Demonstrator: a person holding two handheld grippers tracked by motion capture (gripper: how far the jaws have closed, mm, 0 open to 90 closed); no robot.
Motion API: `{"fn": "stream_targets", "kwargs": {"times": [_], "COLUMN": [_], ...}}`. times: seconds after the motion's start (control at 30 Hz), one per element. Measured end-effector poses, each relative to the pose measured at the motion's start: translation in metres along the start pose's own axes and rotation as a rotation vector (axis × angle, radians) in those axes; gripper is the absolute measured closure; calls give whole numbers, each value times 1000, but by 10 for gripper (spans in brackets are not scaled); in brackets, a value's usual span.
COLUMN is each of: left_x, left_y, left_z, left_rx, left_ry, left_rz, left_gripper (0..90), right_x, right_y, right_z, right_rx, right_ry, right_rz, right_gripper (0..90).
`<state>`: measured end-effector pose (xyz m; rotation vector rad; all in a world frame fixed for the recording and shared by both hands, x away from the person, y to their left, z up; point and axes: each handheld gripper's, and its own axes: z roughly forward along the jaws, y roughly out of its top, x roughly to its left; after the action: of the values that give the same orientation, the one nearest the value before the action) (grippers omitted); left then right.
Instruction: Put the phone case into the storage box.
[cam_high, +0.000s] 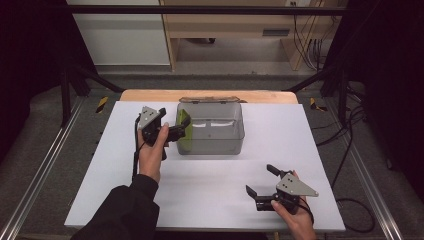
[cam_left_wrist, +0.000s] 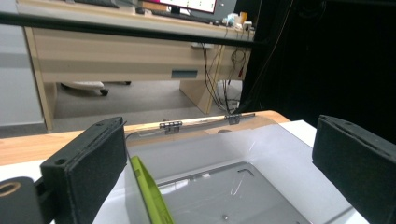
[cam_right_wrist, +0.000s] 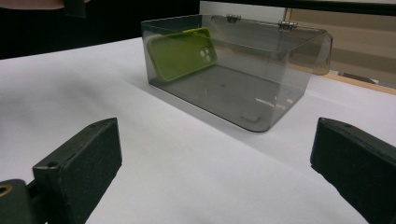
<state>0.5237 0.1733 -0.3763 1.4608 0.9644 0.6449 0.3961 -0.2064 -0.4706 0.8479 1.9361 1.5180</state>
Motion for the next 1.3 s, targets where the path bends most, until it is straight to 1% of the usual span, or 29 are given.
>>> {"fn": "stream_targets", "kwargs": {"times": [0.17, 0.27, 0.4, 0.53, 0.67, 0.77, 1.07, 1.27, 1.3], "left_x": [8, 16, 27, 36, 41, 43, 47, 51, 53], "left_y": [2, 3, 6, 8, 8, 7, 4, 1, 1], "left_z": [-24, -37, -50, -59, -66, -71, -86, -98, -101], "left_rx": [-7, -23, -39, -58, -67, -78, -92, -104, -96], "left_ry": [-2, 6, 21, 29, 36, 37, 34, 42, 46], "left_rz": [29, 28, 25, 23, 30, 25, 40, 28, 31], "left_gripper": [21, 20, 19, 18, 17, 17, 16, 14, 14], "right_x": [1, 2, 3, 1, 1, 1, 1, 1, 1], "right_y": [0, -1, -1, -2, -2, -2, -2, -2, -2], "right_z": [1, 2, 2, 3, 3, 3, 3, 3, 3], "right_rx": [6, 13, 15, 14, 17, 15, 16, 13, 13], "right_ry": [-3, -5, -5, -12, -10, -10, -12, -11, -11], "right_rz": [0, -3, -3, 2, 2, 0, 2, 1, 1], "right_gripper": [22, 22, 23, 22, 22, 22, 23, 22, 22]}}
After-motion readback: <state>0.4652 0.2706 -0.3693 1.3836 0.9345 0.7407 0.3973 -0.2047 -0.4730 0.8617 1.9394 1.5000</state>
